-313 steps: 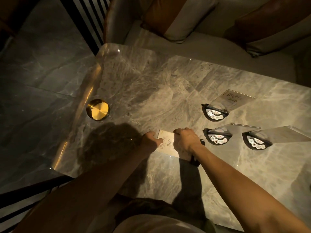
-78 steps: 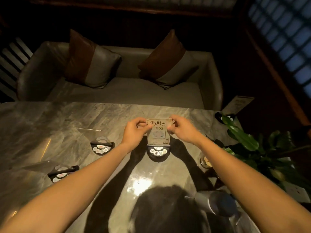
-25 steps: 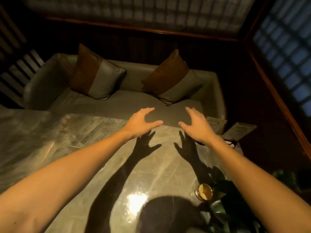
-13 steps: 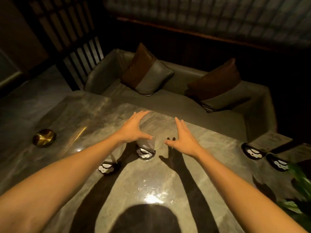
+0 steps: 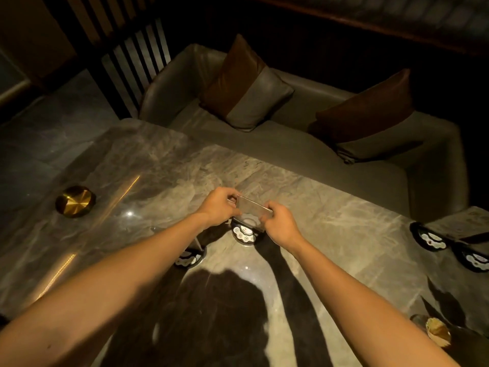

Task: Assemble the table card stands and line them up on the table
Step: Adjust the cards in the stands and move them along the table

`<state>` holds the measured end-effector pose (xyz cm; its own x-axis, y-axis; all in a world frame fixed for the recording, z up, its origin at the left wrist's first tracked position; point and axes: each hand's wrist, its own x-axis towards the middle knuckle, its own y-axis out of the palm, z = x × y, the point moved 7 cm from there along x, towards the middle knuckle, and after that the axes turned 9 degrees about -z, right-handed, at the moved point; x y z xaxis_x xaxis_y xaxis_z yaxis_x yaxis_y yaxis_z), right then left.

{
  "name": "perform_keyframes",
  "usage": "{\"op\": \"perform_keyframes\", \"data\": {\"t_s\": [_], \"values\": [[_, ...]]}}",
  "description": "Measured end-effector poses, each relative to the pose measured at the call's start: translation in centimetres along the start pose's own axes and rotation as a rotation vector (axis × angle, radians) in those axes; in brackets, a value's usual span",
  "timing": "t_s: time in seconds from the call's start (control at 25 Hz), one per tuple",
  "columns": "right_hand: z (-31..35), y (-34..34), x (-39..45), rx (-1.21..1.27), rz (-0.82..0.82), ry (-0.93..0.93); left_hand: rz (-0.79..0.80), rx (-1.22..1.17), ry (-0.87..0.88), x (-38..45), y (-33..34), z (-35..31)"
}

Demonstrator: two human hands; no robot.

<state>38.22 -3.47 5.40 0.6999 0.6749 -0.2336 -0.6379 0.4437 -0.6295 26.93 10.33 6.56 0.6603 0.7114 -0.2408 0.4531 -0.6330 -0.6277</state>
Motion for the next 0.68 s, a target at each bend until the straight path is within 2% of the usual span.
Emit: {"op": "perform_keyframes", "data": {"t_s": [0.16, 0.36, 0.52, 0.68], "values": [[-0.6, -1.9, 1.0, 0.034, 0.002, 0.007, 0.021, -0.003, 0.044, 1.3, 1.1, -0.9], [-2.7, -8.7, 2.3, 0.049, -0.087, -0.006, 0.043, -0.039, 0.13, 2.9, 4.4, -6.3], [-5.1, -15.8, 3.1, -0.042, -0.134, -0.04, 0.02, -0.085, 0.173, 4.5, 8.6, -11.6], [-8.6, -22.1, 3.8, -0.271, -0.195, -0.083, 0.014, -0.114, 0.191, 5.7, 13.6, -17.2]]}}
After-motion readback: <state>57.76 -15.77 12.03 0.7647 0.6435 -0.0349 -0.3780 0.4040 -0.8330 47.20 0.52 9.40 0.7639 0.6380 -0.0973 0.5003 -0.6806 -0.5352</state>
